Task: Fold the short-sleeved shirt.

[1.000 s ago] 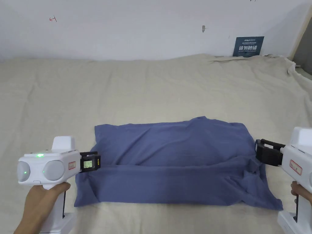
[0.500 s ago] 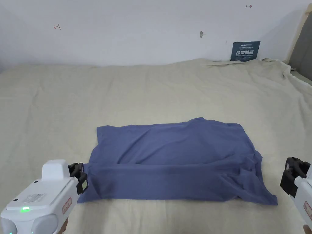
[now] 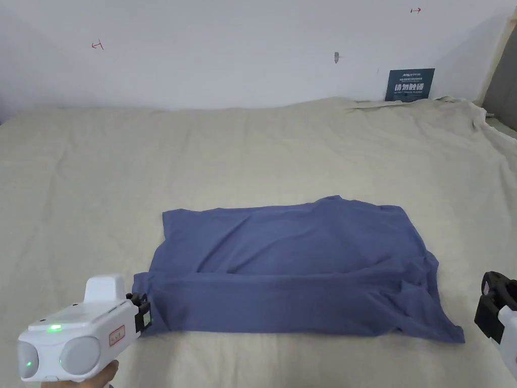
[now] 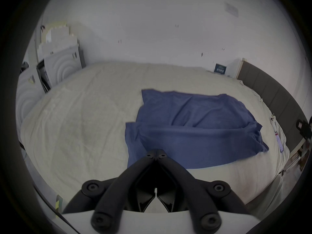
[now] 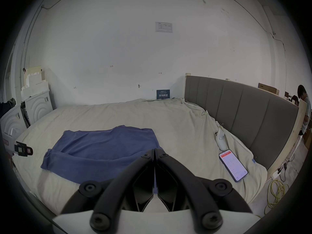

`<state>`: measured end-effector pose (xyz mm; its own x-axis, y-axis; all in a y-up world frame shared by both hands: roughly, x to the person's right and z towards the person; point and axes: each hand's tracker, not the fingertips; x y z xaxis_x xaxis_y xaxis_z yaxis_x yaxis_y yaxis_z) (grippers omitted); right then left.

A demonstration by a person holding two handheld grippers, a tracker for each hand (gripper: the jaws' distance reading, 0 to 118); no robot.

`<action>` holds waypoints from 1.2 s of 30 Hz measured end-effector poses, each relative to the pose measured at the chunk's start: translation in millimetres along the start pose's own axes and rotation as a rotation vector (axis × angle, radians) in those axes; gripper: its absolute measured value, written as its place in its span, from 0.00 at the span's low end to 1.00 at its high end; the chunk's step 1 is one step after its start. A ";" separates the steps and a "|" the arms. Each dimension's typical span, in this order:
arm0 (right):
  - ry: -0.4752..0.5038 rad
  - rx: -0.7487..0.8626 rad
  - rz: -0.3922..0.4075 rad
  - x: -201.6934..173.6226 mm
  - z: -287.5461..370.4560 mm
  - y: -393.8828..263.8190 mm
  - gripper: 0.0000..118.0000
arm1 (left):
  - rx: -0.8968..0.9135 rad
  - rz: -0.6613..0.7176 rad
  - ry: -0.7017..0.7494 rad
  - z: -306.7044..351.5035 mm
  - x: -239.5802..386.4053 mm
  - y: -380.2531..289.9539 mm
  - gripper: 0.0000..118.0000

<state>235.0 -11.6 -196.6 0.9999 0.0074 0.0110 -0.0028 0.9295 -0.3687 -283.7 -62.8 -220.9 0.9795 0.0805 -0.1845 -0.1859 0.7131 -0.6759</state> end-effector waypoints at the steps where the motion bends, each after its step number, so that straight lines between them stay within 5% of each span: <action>1: -0.001 -0.001 0.001 -0.3 -1.8 0.5 0.00 | -0.020 0.017 0.001 -7.8 -3.6 2.3 0.00; 3: 0.002 -0.011 0.001 -6.6 -2.2 3.9 0.00 | -0.078 0.036 0.009 -24.7 -10.9 7.6 0.11; 7: 0.000 -0.029 -0.001 -5.9 -11.0 1.1 0.00 | -0.145 0.018 0.055 -56.6 -19.7 12.3 0.74; 8: 0.000 -0.034 -0.004 -6.2 -13.1 0.1 0.00 | -0.177 0.016 0.076 -63.1 -20.6 11.3 0.79; 15: -0.009 -0.072 -0.011 -3.1 -29.1 -7.7 0.00 | -0.322 0.052 0.112 -105.8 -39.0 0.7 0.77; 22: -0.007 -0.103 -0.031 -3.9 -39.2 -10.5 0.00 | -0.342 -0.025 0.048 -106.2 -34.2 -5.2 0.07; 29: 0.007 -0.244 -0.072 9.9 -73.3 -20.2 0.00 | -0.293 -0.061 0.019 -93.9 -28.1 6.3 0.04; 31: 0.018 -0.313 -0.067 16.5 -91.0 -27.7 0.14 | -0.273 -0.064 0.012 -88.3 -28.2 10.1 0.04; 34: 0.032 -0.403 -0.041 18.9 -115.0 -39.0 0.71 | -0.248 -0.069 0.002 -81.8 -27.5 16.7 0.03; 36: 0.028 -0.440 -0.021 18.3 -129.6 -47.5 0.86 | -0.236 -0.071 -0.001 -75.5 -23.8 20.4 0.03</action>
<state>255.1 -103.4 -299.3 0.9997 -0.0257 -0.0001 0.0175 0.6839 -0.7294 -316.7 -102.8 -284.1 0.9908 0.0362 -0.1300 -0.1291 0.5349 -0.8350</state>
